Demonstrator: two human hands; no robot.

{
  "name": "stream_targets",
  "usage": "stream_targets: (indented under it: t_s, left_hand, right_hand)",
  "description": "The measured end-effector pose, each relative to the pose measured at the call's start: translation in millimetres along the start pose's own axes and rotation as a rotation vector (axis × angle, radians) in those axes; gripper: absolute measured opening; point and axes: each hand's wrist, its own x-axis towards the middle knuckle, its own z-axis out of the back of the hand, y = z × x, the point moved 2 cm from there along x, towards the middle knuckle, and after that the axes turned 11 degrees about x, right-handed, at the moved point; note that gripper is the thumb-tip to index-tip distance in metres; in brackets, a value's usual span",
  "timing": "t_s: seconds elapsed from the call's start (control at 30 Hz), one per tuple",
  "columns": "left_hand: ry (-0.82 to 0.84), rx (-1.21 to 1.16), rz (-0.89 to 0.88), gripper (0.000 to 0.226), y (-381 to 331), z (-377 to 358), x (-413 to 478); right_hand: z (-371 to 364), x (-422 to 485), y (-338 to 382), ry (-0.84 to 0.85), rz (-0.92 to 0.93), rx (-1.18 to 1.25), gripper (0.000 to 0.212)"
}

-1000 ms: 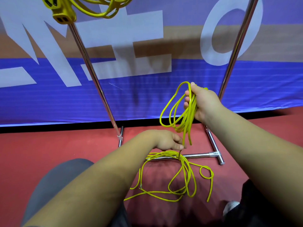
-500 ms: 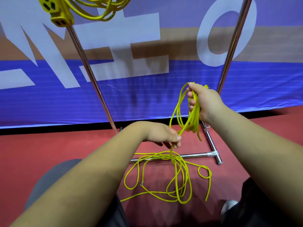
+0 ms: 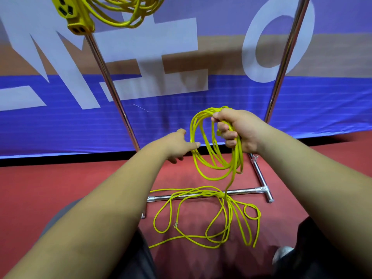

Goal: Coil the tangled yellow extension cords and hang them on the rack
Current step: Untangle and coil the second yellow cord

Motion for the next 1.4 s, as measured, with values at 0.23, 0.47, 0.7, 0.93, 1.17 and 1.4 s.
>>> stream_targets:
  t_s: [0.23,0.47,0.7,0.93,1.17,1.4]
  left_hand:
    - [-0.176,-0.166,-0.164,0.047,2,16,1]
    - [-0.357,-0.032,-0.184,0.041,-3,22,3]
    - [-0.533,0.133,-0.348,0.066,-10,26,0]
    - [-0.564,0.187,-0.344,0.018,-11,21,1]
    - [-0.571,0.183,-0.372,0.074,-14,21,0]
    - [-0.266,-0.091,-0.082,0.057,2,5,14]
  right_hand:
    - [-10,-8,-7,0.113,-0.088,-0.050,0.033]
    - [-8,-11,-7,0.111,-0.069,-0.028,0.033]
    - [-8,-14,-4,0.123,-0.072,-0.014,0.042]
    - [-7,-14,-4,0.118,-0.080,-0.002,0.040]
    - [-5,-15,-3,0.117,-0.058,0.018,0.027]
    - [-3,-16,5,0.087,-0.007,0.100,0.036]
